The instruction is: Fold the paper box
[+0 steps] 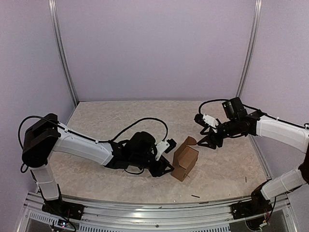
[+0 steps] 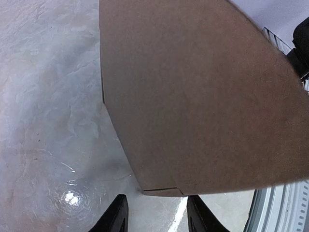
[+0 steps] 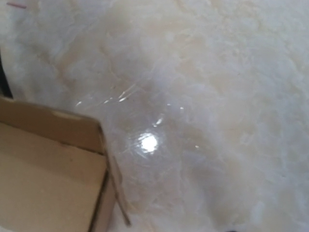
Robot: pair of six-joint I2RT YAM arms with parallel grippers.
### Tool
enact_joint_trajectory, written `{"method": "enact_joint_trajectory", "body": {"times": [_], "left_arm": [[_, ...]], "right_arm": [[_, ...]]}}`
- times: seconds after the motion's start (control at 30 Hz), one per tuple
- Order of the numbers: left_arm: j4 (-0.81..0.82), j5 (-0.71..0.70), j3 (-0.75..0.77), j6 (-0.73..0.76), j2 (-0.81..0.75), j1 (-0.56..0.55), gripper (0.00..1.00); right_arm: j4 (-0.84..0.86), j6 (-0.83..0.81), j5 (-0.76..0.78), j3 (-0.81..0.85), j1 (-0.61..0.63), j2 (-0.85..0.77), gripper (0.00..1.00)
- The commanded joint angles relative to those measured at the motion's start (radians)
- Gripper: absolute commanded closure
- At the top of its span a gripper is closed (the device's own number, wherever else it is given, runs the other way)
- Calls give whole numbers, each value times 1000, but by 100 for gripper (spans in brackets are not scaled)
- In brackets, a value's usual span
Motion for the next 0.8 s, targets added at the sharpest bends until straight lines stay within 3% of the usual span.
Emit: {"method": "enact_joint_trajectory", "body": {"times": [0.0, 0.17, 0.47, 0.77], "left_arm": [[13, -7, 36, 26, 29, -4, 59], [8, -13, 43, 31, 35, -4, 60], [4, -31, 48, 38, 41, -4, 60], [6, -38, 45, 35, 41, -3, 60]], "right_arm": [[23, 0, 2, 15, 42, 40, 40], [50, 32, 38, 19, 76, 87, 48], [34, 31, 24, 40, 93, 131, 70], [24, 34, 1, 54, 105, 167, 80]]}}
